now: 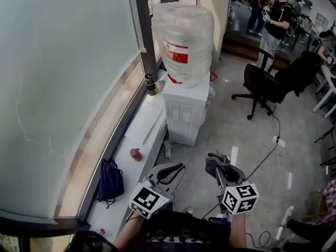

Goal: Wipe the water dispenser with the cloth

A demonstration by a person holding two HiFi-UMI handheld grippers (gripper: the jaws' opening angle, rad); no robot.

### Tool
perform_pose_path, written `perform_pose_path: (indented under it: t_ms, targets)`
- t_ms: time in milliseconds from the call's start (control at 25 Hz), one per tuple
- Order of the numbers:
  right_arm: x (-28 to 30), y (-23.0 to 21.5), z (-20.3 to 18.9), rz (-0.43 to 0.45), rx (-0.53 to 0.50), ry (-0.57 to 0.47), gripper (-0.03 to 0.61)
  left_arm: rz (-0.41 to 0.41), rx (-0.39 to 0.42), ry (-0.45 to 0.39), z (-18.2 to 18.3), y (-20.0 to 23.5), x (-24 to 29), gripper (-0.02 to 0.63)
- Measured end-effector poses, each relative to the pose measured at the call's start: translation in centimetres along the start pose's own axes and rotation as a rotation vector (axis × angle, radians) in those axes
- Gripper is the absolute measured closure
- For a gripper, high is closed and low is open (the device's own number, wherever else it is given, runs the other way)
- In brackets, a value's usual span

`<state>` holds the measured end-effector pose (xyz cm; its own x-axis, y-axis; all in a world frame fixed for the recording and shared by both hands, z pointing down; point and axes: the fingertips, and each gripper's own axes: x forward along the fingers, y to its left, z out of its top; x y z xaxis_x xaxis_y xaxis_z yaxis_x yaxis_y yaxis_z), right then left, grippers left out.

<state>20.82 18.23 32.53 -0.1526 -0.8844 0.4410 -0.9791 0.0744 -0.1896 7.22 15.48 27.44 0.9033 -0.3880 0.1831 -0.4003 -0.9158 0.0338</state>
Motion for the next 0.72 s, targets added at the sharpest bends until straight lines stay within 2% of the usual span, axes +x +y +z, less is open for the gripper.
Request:
perform_pose_path:
  t_ms: [320,720]
  targets:
    - [-3.1,-0.3,-1.0,0.053,-0.02,-0.006,0.476,0.054,-0.008,0.008,-0.2,-3.8,-0.9,0.577]
    - [-5.4,-0.9,-2.2,0.053,-0.033,-0.006,0.476,0.031,-0.001,-0.007,0.2,-7.2,-0.5,0.577]
